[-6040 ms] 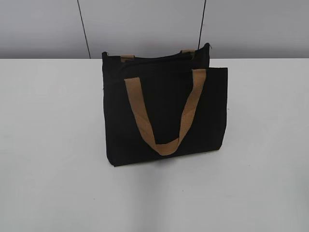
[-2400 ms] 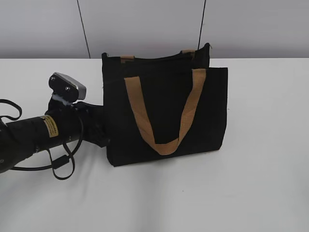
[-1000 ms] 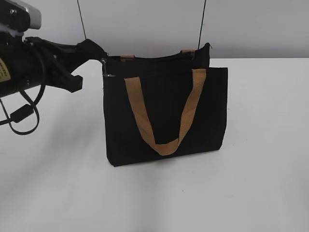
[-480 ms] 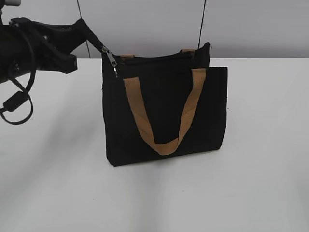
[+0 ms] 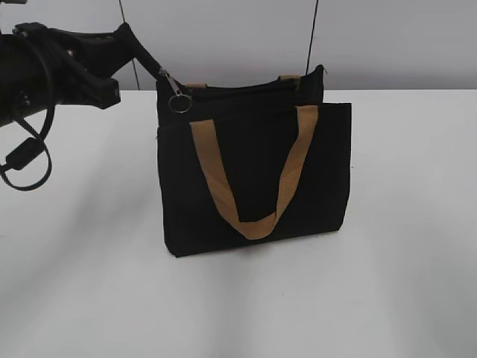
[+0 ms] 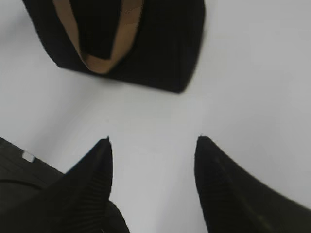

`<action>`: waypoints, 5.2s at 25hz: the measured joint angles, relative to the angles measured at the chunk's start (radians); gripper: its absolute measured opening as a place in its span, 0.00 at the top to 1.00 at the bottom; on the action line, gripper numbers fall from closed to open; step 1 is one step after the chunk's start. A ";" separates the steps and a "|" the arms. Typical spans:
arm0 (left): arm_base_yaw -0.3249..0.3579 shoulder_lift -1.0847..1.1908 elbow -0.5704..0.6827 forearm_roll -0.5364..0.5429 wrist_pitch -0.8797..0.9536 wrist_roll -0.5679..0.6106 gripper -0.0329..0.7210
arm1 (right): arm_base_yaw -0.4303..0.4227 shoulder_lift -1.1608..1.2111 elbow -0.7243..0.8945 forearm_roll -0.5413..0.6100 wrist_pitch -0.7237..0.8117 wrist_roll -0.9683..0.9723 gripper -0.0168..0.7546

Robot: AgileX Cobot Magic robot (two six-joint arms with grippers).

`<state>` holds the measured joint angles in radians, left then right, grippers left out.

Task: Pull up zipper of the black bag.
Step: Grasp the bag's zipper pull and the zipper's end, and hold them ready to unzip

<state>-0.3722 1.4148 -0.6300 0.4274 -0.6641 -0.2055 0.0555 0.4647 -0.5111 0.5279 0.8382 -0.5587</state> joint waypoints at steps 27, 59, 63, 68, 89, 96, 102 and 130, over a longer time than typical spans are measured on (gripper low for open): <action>0.000 -0.001 0.000 0.084 -0.054 -0.030 0.93 | 0.333 1.092 -0.506 0.849 -0.191 -1.108 0.43; 0.000 -0.001 0.000 0.086 -0.062 -0.048 0.93 | 0.433 1.309 -0.630 0.876 -0.388 -1.114 0.52; 0.000 -0.001 0.000 0.087 -0.063 -0.048 0.93 | 0.433 1.310 -0.630 0.881 -0.379 -1.114 0.52; 0.000 -0.001 0.000 0.087 -0.063 -0.048 0.93 | 0.433 1.310 -0.630 0.905 -0.368 -1.114 0.55; 0.000 -0.001 0.000 0.087 -0.063 -0.058 0.93 | 0.433 1.315 -0.630 0.920 -0.345 -1.243 0.57; 0.000 -0.001 0.000 0.087 -0.063 -0.071 0.93 | 0.433 1.315 -0.634 0.921 -0.343 -1.261 0.56; 0.000 -0.001 0.000 0.087 -0.062 -0.071 0.93 | 0.435 1.318 -0.683 0.920 -0.325 -1.261 0.56; 0.000 -0.001 0.000 0.091 0.032 -0.074 0.93 | 0.435 1.320 -0.689 0.799 -0.340 -1.109 0.98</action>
<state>-0.3722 1.4140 -0.6300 0.5181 -0.6316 -0.2798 0.4902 1.7842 -1.1998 1.3268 0.4983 -1.6681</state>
